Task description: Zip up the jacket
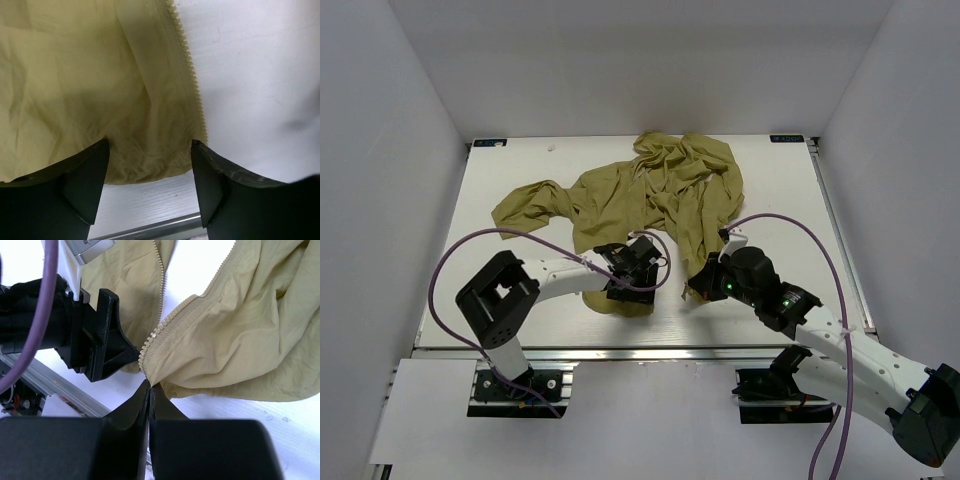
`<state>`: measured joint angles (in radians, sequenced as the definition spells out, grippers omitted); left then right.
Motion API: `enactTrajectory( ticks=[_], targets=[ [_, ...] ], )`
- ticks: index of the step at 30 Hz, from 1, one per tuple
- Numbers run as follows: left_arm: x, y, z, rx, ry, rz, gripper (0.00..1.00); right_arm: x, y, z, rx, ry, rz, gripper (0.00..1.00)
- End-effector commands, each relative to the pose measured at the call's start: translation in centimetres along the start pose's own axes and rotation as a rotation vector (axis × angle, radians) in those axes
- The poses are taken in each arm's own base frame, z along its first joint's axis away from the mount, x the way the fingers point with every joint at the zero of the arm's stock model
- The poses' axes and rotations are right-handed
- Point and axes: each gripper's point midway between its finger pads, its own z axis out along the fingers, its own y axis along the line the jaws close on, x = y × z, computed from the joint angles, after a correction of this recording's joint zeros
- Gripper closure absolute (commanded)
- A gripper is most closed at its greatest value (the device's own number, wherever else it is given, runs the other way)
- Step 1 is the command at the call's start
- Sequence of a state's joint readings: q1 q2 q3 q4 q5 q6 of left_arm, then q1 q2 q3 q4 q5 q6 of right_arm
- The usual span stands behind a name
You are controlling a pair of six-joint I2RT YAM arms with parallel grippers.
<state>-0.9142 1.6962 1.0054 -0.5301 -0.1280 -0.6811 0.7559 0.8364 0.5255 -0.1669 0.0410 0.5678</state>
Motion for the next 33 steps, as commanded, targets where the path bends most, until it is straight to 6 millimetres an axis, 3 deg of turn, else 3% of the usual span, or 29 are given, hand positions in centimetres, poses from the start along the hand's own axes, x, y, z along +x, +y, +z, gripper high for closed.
enactTrajectory(
  ticks=[1,7,9,11,20,24,28,33],
  targets=[
    [-0.4,0.7,0.5,-0.083,-0.010,0.002,0.26,-0.2,-0.3,-0.1,0.014,-0.022,0.000,1.00],
    [0.7,2.4,1.8,-0.214,0.019,0.016,0.36,-0.4,-0.6,-0.2,0.029,-0.032,-0.001,1.00],
    [0.8,2.5,2.1,-0.232,0.028,0.021,0.35,-0.3,-0.6,-0.2,0.034,-0.031,0.000,1.00],
    [1.0,2.3,2.3,-0.235,0.031,0.025,0.29,-0.3,-0.7,-0.2,0.035,-0.032,0.000,1.00],
    [2.0,2.5,2.3,-0.252,0.059,0.026,0.24,-0.2,-0.9,-0.1,0.047,-0.031,0.000,1.00],
    [1.7,3.1,1.1,-0.289,0.058,0.016,0.16,-0.1,-1.1,-0.1,0.051,-0.026,-0.002,1.00],
    [0.1,0.9,-1.3,-0.163,-0.003,-0.008,0.12,0.0,-1.1,-0.1,0.052,-0.025,-0.003,1.00],
    [0.0,0.9,-1.6,-0.156,-0.007,-0.020,0.12,0.1,-1.2,-0.1,0.053,-0.022,-0.006,1.00]
  ],
)
